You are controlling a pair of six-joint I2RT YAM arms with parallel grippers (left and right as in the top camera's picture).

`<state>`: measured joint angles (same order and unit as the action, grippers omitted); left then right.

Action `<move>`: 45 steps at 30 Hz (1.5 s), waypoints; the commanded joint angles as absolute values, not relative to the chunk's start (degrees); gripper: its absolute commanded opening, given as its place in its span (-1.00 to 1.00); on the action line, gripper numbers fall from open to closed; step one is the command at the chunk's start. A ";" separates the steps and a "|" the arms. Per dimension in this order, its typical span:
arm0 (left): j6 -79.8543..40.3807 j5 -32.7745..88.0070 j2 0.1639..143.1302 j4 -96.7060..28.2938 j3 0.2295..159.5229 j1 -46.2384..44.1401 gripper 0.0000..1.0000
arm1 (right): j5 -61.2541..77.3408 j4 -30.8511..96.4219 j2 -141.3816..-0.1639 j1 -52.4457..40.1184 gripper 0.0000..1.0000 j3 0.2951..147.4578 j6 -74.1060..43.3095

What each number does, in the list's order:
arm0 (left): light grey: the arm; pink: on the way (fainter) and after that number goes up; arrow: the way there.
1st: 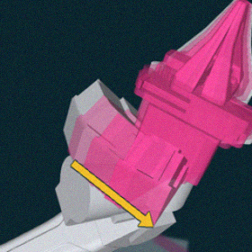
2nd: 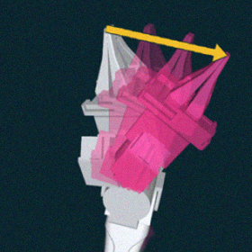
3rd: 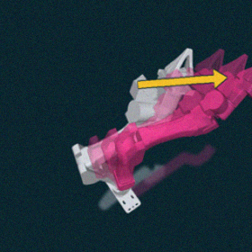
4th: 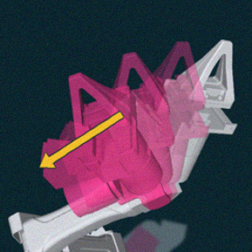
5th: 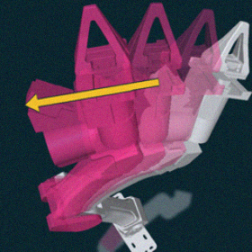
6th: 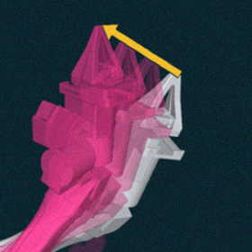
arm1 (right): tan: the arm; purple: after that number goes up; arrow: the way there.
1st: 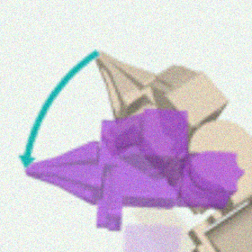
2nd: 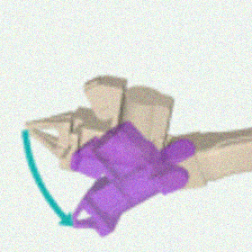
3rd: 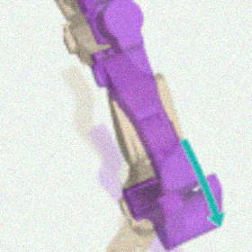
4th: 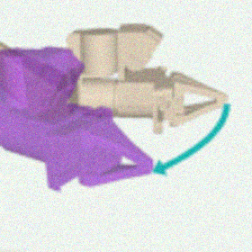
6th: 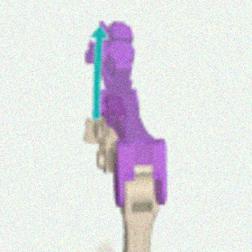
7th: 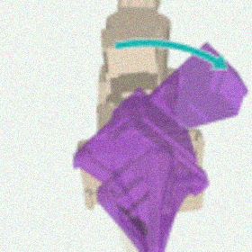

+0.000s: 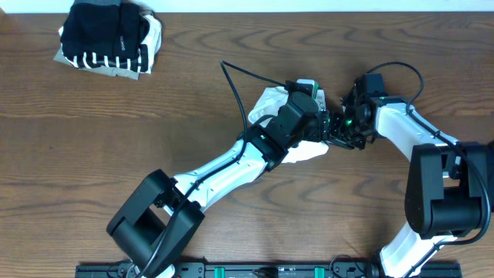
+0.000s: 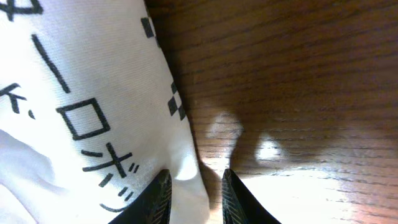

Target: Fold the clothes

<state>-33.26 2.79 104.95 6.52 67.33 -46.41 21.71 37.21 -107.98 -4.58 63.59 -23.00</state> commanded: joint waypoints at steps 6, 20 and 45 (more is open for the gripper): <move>-33.78 1.87 106.72 7.94 68.93 -46.70 0.46 | 19.29 40.10 -107.22 -3.77 -0.59 63.79 -25.91; -33.78 1.34 107.24 8.03 68.90 -46.70 0.46 | 12.03 48.03 -98.37 4.71 -0.35 63.79 -25.63; -33.74 3.66 105.91 8.23 69.14 -47.09 0.54 | 13.54 48.86 -96.84 5.10 -0.24 63.79 -23.00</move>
